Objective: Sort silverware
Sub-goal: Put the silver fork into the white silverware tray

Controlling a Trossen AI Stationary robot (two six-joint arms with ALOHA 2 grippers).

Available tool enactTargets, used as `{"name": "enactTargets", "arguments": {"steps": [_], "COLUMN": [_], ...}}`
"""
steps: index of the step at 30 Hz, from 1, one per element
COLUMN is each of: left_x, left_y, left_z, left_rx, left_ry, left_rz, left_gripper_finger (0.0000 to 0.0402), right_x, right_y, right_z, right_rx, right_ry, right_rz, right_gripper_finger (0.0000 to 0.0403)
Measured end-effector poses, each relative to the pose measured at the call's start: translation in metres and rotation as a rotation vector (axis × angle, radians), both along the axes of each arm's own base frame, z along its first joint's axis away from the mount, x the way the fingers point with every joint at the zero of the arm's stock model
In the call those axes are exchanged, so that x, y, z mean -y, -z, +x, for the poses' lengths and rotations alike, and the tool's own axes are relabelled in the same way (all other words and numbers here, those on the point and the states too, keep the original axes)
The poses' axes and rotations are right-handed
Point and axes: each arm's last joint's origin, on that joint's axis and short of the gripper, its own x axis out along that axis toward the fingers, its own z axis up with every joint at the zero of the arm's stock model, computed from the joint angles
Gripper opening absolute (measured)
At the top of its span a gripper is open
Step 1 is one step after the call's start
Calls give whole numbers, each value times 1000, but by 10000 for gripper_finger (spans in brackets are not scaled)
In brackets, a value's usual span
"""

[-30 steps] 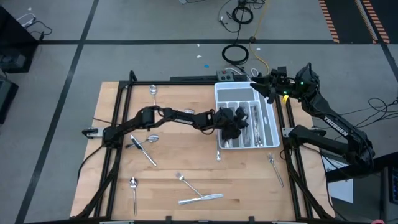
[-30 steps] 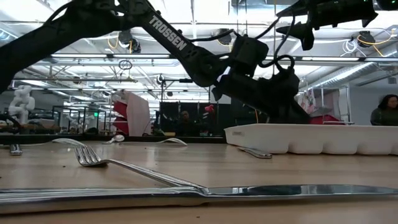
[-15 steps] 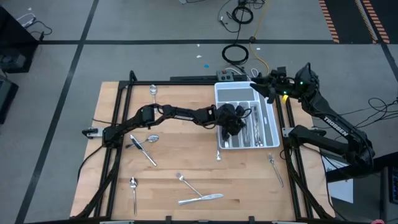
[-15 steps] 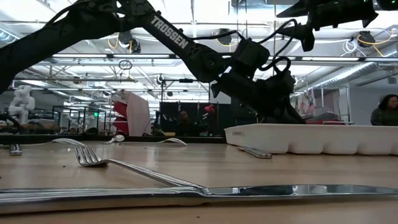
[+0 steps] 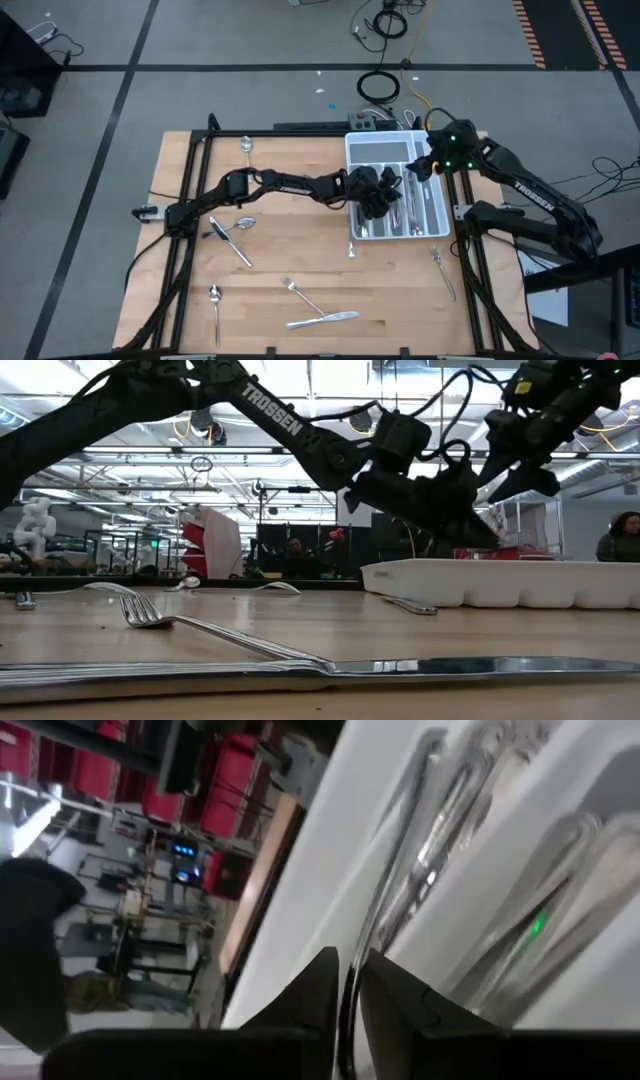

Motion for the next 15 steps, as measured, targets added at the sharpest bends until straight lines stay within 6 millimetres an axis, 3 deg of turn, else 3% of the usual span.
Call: {"name": "enactTargets", "arguments": {"steps": [15], "left_x": [-1], "left_y": [-3], "left_z": [1], "left_rx": [32], "left_ry": [-10], "left_rz": [18], "left_gripper_finger": [36], "right_x": [26], "right_y": [35], "right_z": [33], "right_rx": [-21], "right_ry": [-357], "right_rz": [76], "right_gripper_finger": [212]}}
